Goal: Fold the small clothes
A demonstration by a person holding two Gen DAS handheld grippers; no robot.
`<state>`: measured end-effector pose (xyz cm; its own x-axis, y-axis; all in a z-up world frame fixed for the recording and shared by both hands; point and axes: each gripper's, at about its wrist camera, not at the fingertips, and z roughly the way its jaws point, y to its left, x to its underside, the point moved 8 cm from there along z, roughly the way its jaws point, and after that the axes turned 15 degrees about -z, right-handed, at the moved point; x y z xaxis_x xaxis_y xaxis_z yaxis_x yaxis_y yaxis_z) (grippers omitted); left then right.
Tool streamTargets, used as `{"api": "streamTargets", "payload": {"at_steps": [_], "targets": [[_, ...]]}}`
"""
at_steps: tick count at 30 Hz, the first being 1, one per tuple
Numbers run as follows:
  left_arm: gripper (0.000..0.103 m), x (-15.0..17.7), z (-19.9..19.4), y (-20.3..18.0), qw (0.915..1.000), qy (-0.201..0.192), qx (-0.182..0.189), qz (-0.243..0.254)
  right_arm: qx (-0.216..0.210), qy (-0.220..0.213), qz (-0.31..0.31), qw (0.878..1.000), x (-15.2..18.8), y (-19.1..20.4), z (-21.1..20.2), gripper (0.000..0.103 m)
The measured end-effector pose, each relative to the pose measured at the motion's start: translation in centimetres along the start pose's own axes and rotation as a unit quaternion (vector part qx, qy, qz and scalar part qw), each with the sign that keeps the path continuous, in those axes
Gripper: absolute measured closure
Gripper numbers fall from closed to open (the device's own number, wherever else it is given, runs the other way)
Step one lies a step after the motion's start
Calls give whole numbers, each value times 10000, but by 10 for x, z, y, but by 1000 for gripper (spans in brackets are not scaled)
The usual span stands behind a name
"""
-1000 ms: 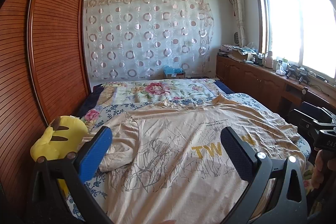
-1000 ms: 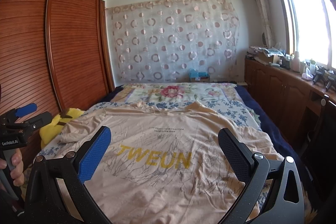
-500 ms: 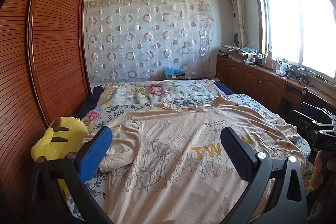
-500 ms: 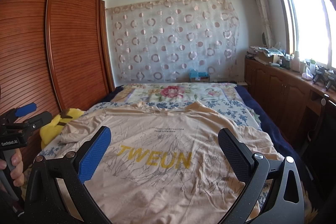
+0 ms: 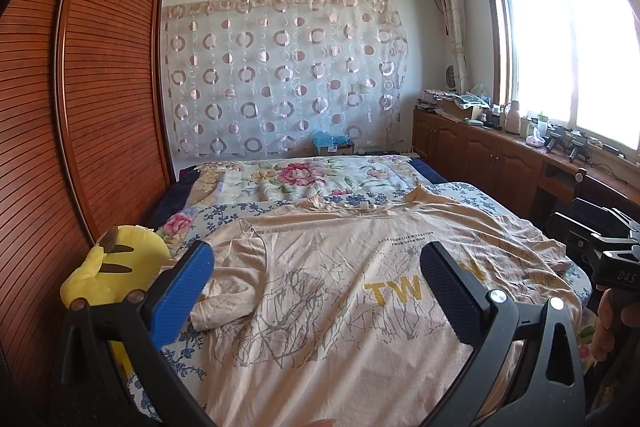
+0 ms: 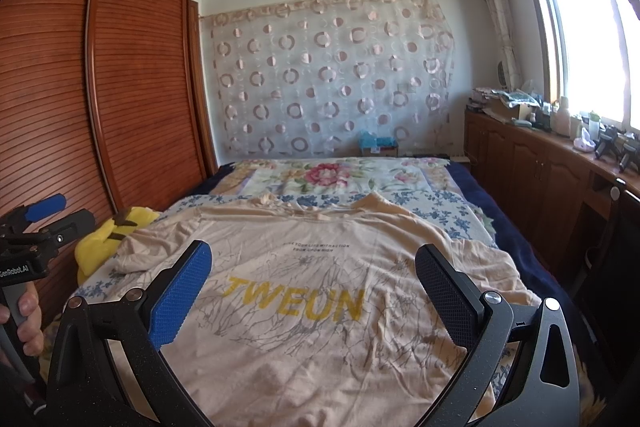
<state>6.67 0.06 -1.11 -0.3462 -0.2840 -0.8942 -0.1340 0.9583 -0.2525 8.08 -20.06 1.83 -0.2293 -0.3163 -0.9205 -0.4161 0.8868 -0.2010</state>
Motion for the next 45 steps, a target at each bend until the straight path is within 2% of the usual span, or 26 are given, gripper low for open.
{"api": "streamTargets", "payload": {"at_steps": [23,29,38,45], "targets": [[0,0,-2,-1,10000,-23,3,15,-4,-4,3,10000,0,0,0,0],[0,3,3,-2,10000,92,-2,7,-17,54,-4,10000,-3,3,6,0],[0,19,28,24,9989,418,-168,-81,-100,238,-34,9997,9,1,18,0],[0,27,43,61,9973,601,-393,-129,-262,327,-118,9991,13,9,34,0]]}}
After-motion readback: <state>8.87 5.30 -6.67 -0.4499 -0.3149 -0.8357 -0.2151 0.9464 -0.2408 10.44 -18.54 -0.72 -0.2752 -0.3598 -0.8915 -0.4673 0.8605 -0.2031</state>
